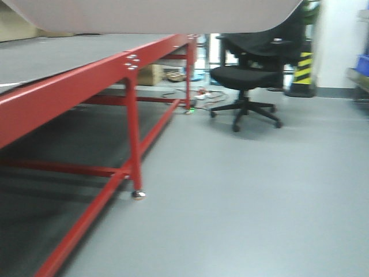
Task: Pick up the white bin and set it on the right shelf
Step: 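Carry the bin with both grippers while the base turns away, then carry the bin with both grippers toward the metal shelves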
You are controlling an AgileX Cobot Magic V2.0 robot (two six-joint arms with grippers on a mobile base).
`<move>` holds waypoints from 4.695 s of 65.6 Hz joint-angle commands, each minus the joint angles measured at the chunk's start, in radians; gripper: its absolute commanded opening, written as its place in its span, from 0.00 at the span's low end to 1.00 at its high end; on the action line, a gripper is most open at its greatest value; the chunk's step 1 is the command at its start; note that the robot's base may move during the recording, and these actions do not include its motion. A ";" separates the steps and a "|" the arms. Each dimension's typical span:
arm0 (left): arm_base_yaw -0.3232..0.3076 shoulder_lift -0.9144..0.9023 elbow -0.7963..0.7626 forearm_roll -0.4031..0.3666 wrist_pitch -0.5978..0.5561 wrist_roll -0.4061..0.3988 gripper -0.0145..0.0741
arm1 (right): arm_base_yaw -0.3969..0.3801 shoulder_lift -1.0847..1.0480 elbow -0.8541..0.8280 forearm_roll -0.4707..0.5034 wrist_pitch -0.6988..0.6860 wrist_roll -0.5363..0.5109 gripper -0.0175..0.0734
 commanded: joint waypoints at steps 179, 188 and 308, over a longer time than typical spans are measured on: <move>-0.019 -0.018 -0.036 -0.157 0.012 0.015 0.48 | 0.013 -0.022 -0.037 0.177 0.067 -0.005 0.66; -0.019 -0.018 -0.036 -0.161 0.012 0.015 0.48 | 0.013 -0.022 -0.037 0.177 0.067 -0.005 0.66; -0.019 -0.018 -0.036 -0.161 0.012 0.015 0.48 | 0.013 -0.020 -0.037 0.177 0.066 -0.005 0.66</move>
